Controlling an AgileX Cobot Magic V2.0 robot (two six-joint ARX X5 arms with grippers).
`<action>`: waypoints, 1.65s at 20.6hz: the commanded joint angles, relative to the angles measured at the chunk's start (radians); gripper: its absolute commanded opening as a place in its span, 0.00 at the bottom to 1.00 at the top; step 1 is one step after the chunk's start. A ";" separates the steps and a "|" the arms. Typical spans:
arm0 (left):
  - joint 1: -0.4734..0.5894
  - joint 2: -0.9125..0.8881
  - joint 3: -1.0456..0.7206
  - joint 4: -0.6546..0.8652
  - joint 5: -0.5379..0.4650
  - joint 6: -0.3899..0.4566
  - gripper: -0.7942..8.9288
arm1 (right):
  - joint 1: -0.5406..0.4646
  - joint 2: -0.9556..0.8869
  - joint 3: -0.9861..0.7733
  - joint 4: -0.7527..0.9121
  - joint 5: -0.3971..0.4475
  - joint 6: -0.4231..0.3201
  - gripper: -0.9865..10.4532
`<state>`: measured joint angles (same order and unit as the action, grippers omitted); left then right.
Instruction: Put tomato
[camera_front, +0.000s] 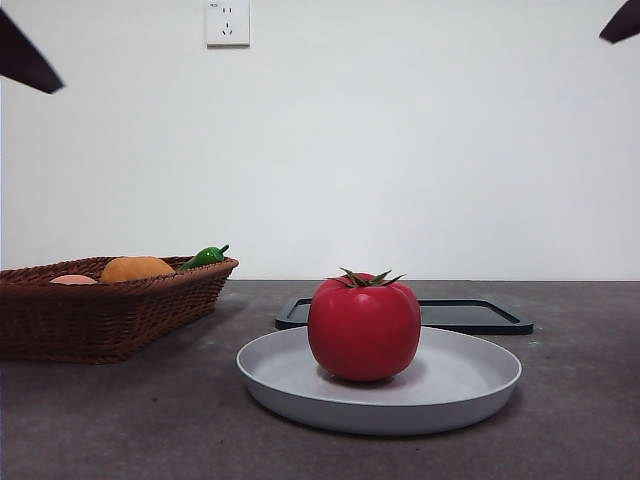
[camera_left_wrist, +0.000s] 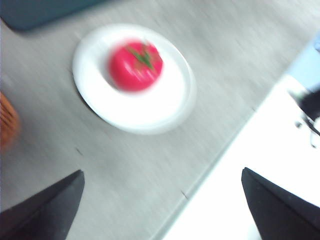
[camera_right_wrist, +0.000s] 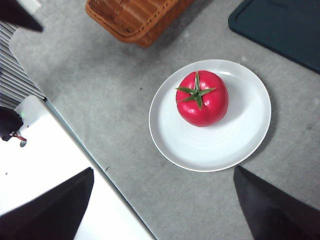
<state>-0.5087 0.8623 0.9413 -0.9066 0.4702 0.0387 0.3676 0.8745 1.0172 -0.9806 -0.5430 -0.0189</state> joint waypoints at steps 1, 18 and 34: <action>-0.005 -0.006 0.016 -0.014 0.006 0.006 0.59 | 0.006 0.038 0.019 0.014 0.000 0.006 0.48; -0.005 -0.013 0.016 0.010 0.006 0.005 0.59 | 0.121 0.288 0.019 0.257 0.077 0.011 0.48; -0.005 -0.013 0.016 0.010 0.006 0.005 0.59 | 0.258 0.639 0.019 0.544 0.224 0.011 0.54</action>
<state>-0.5087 0.8440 0.9413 -0.9073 0.4717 0.0387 0.6182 1.5009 1.0172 -0.4435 -0.3161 -0.0181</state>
